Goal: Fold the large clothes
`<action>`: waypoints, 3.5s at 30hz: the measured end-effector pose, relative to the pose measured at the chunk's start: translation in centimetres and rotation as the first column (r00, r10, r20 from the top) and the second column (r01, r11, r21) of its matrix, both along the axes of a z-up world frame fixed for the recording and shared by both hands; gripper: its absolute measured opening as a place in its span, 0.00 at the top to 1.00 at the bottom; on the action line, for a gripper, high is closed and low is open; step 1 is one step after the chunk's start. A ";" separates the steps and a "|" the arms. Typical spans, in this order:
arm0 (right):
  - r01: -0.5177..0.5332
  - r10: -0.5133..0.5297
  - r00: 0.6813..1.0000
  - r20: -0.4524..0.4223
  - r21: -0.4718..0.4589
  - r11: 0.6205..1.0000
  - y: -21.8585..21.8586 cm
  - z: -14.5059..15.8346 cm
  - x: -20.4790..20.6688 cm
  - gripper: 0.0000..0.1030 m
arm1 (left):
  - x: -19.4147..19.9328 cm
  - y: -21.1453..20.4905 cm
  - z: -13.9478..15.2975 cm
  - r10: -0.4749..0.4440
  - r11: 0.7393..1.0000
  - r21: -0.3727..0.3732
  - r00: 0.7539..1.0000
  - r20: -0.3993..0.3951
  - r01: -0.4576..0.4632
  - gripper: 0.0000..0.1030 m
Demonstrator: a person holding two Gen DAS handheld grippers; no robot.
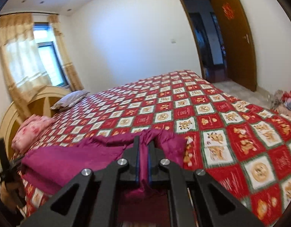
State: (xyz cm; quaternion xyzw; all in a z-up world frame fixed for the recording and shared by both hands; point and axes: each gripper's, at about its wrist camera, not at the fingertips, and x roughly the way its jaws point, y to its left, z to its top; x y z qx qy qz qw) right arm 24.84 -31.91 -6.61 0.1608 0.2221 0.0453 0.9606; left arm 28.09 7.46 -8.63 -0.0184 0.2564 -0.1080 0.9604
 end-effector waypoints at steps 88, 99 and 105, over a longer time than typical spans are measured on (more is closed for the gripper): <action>-0.238 0.105 0.912 -0.397 -0.303 0.923 14.6 -12.8 18.9 0.40 | 17.5 -9.4 -12.0 0.313 0.922 0.313 0.915 -0.255 -0.228 0.05; -0.182 0.045 0.928 -0.371 -0.344 0.921 15.5 -11.7 13.6 0.34 | 9.3 -8.0 -9.5 0.219 0.961 0.216 0.954 -0.205 -0.175 0.05; -0.167 0.025 0.933 -0.359 -0.371 0.914 15.9 -12.7 13.6 0.32 | 9.9 -7.6 -11.8 0.238 0.962 0.192 0.944 -0.229 -0.196 0.05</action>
